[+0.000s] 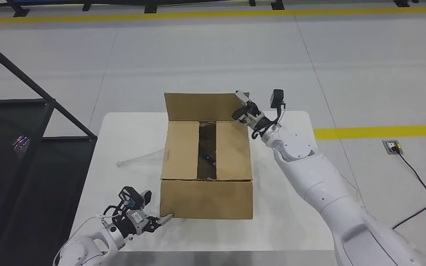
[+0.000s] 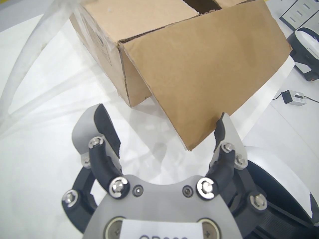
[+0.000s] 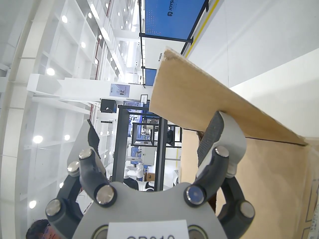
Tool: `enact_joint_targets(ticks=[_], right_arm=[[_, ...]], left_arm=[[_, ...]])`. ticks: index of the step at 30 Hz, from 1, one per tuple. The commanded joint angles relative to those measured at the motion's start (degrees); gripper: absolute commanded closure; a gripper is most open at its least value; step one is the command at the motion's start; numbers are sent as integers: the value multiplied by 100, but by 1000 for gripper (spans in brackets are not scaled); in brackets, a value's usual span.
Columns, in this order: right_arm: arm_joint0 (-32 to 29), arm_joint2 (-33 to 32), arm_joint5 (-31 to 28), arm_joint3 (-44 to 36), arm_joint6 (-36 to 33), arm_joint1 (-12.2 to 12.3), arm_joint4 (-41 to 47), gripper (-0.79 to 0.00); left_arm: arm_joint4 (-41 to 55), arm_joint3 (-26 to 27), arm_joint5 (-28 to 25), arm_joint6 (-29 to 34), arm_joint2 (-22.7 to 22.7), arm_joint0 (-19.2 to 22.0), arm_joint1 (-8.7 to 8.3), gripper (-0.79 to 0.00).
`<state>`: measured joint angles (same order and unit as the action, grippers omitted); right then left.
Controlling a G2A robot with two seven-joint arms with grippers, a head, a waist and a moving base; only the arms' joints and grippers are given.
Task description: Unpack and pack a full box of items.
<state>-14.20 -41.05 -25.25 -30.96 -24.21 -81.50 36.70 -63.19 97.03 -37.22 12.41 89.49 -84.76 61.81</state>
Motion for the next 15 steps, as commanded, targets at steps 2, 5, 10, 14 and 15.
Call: enact_joint_targets(ticks=[2,5,10,14,15], right_arm=[[-17,-18,175,-252,440,-47,-136,-785],[90,-33,375,-307,791,-145,-181,-785],[498,186,999,93,1657,-413,-696,-785],[737,353,1451,567,1893,-680,-871,-785],[788,378,1549,709,1921,-742,-890,-785]], left_arm=[[-49,48,79,6,-57,-14,3,-785],[-119,84,136,9,-102,-28,1,-785],[-162,139,193,-104,-80,-140,-9,-785],[-128,154,254,-253,-27,-272,-14,-785],[-127,154,273,-280,-13,-307,-16,-785]])
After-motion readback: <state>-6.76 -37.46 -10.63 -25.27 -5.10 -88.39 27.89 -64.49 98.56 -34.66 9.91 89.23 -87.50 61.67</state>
